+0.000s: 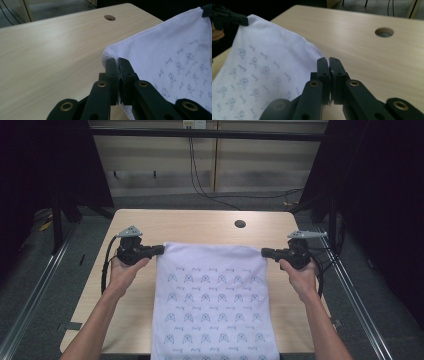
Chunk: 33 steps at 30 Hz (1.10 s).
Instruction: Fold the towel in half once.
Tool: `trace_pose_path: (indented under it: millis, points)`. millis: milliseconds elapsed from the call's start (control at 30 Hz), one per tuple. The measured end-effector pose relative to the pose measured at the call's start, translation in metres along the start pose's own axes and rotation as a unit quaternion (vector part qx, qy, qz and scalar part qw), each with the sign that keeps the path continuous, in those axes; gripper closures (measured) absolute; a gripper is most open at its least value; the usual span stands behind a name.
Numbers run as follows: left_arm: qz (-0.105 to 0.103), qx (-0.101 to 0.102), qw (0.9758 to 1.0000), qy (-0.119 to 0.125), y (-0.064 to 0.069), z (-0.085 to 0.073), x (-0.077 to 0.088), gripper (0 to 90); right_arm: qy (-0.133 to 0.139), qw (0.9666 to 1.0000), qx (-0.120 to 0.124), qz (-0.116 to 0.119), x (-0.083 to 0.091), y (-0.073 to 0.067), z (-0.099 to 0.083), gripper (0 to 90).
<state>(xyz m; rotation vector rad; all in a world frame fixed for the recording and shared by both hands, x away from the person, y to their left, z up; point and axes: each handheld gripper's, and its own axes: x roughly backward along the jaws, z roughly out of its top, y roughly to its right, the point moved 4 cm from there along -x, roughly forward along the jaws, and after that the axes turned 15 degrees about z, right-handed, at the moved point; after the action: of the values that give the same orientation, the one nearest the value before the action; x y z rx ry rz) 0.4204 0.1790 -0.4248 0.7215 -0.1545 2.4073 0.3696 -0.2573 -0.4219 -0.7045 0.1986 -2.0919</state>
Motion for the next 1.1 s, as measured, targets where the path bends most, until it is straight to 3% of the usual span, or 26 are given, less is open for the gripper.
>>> trace_pose_path:
  millis: [133, 167, 233, 267, 367, 400, 433, 500, 567, 600, 633, 667, 733, 767, 833, 867, 933, 1000, 1100]
  points:
    - [0.003, -0.008, 0.9998, 0.020, -0.002, 0.028, 0.008, 87.4, 0.027, 0.9994, 0.023, -0.003, 0.012, -0.009, 0.040, 88.3]
    - [0.005, -0.009, 0.9995, 0.031, -0.004, 0.042, 0.010, 87.4, 0.031, 0.9992, 0.027, -0.004, 0.013, -0.009, 0.047, 88.3]
    - [0.008, -0.011, 0.9993, 0.035, -0.005, 0.050, 0.012, 87.4, 0.045, 0.9984, 0.033, -0.008, 0.019, -0.011, 0.065, 88.4]
    - [0.008, -0.003, 0.9987, 0.050, -0.008, 0.066, 0.015, 87.4, 0.052, 0.9979, 0.037, -0.009, 0.022, -0.011, 0.074, 88.4]
    - [0.016, -0.002, 0.9976, 0.067, -0.013, 0.091, 0.019, 87.4, 0.065, 0.9968, 0.045, -0.012, 0.029, -0.012, 0.102, 88.5]
    - [0.016, -0.002, 0.9976, 0.067, -0.013, 0.091, 0.019, 87.4, 0.067, 0.9964, 0.048, -0.018, 0.032, -0.014, 0.111, 88.5]
    - [0.022, -0.001, 0.9969, 0.076, -0.015, 0.110, 0.021, 87.4, 0.068, 0.9959, 0.053, -0.026, 0.034, -0.014, 0.120, 88.5]
    - [0.020, 0.002, 0.9957, 0.091, -0.017, 0.130, 0.024, 87.5, 0.077, 0.9945, 0.059, -0.038, 0.039, -0.014, 0.138, 88.6]
    - [0.034, -0.003, 0.9940, 0.104, -0.019, 0.152, 0.028, 87.5, 0.097, 0.9922, 0.063, -0.047, 0.045, -0.015, 0.158, 88.7]
    - [0.034, -0.003, 0.9940, 0.104, -0.019, 0.152, 0.028, 87.5, 0.097, 0.9922, 0.063, -0.047, 0.045, -0.015, 0.158, 88.7]
    - [0.039, -0.003, 0.9928, 0.113, -0.019, 0.161, 0.031, 87.5, 0.126, 0.9888, 0.064, -0.048, 0.052, -0.017, 0.176, 88.8]
    - [0.044, -0.005, 0.9915, 0.122, -0.019, 0.167, 0.035, 87.5, 0.126, 0.9888, 0.064, -0.048, 0.052, -0.017, 0.176, 88.8]
    - [0.026, 0.008, 0.9896, 0.141, -0.016, 0.169, 0.039, 87.5, 0.137, 0.9872, 0.068, -0.046, 0.055, -0.022, 0.187, 88.7]
    - [0.031, -0.006, 0.9914, 0.127, -0.013, 0.159, 0.038, 87.5, 0.134, 0.9874, 0.071, -0.045, 0.056, -0.023, 0.184, 88.7]
    - [0.028, -0.008, 0.9926, 0.118, -0.012, 0.144, 0.039, 87.4, 0.122, 0.9893, 0.070, -0.039, 0.054, -0.025, 0.170, 88.7]
    - [0.028, -0.008, 0.9926, 0.118, -0.012, 0.144, 0.039, 87.5, 0.122, 0.9893, 0.070, -0.039, 0.054, -0.025, 0.170, 88.7]
    - [0.019, -0.007, 0.9933, 0.114, -0.007, 0.117, 0.046, 87.4, 0.113, 0.9910, 0.066, -0.026, 0.057, -0.029, 0.141, 88.7]
    - [0.014, -0.006, 0.9933, 0.114, -0.006, 0.108, 0.049, 87.4, 0.114, 0.9915, 0.060, -0.018, 0.058, -0.030, 0.132, 88.7]
    - [0.005, -0.015, 0.9935, 0.113, 0.007, 0.084, 0.060, 87.4, 0.095, 0.9937, 0.060, 0.002, 0.065, -0.044, 0.097, 88.7]
